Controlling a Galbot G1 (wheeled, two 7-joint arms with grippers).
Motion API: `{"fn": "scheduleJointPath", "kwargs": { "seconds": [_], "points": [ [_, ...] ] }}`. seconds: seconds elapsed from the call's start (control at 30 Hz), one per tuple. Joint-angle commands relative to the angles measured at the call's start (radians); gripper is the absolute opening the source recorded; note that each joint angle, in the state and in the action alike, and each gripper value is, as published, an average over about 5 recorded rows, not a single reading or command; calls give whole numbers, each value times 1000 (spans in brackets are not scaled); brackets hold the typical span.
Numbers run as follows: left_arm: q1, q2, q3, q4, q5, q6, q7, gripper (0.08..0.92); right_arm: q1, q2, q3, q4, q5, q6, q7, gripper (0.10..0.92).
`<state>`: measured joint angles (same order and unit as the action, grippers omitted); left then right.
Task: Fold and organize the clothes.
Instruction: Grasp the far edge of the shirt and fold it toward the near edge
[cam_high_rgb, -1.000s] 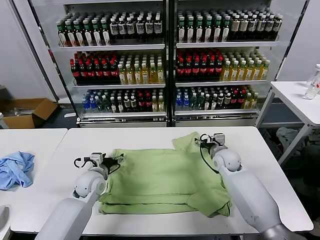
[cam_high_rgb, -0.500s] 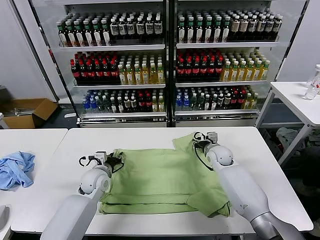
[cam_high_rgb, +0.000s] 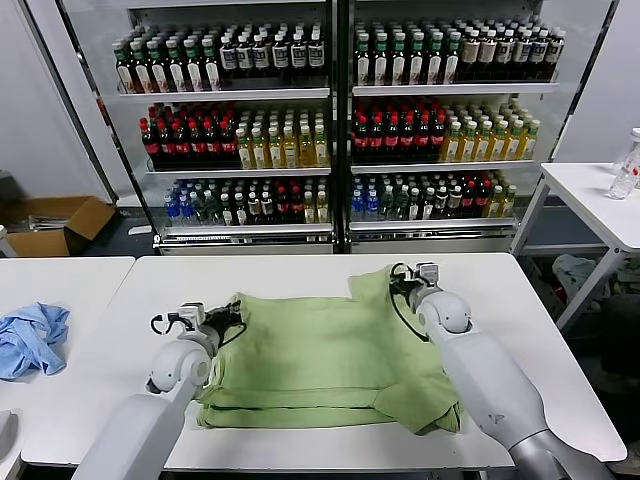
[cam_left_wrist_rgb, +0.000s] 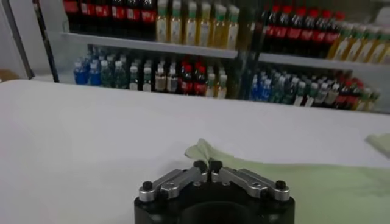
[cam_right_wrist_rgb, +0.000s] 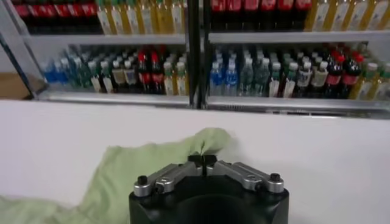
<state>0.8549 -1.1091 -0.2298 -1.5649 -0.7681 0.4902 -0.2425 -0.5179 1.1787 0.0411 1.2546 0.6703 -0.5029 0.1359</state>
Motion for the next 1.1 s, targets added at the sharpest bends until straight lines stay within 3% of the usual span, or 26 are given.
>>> {"fn": "scheduleJointPath", "kwargs": {
  "seconds": [0.03, 0.3, 0.67, 0.87, 1.1],
  "points": [
    [71, 20, -66, -134, -100, -53, 25, 86, -51, -34, 36, 137, 18, 29, -3, 106],
    [248, 61, -163, -330, -133, -41, 22, 86, -257, -160, 141, 429, 63, 20, 24, 106],
    [463, 117, -246, -498, -86, -4, 22, 86, -729, -291, 388, 845, 78, 3, 58, 106],
    [549, 123, -235, -527, 51, 4, 27, 86, -953, -276, 497, 924, 28, -14, 64, 106],
    [570, 117, -213, -498, 184, 52, 72, 91, -1006, -241, 464, 902, -70, -69, 59, 140]
  ]
}}
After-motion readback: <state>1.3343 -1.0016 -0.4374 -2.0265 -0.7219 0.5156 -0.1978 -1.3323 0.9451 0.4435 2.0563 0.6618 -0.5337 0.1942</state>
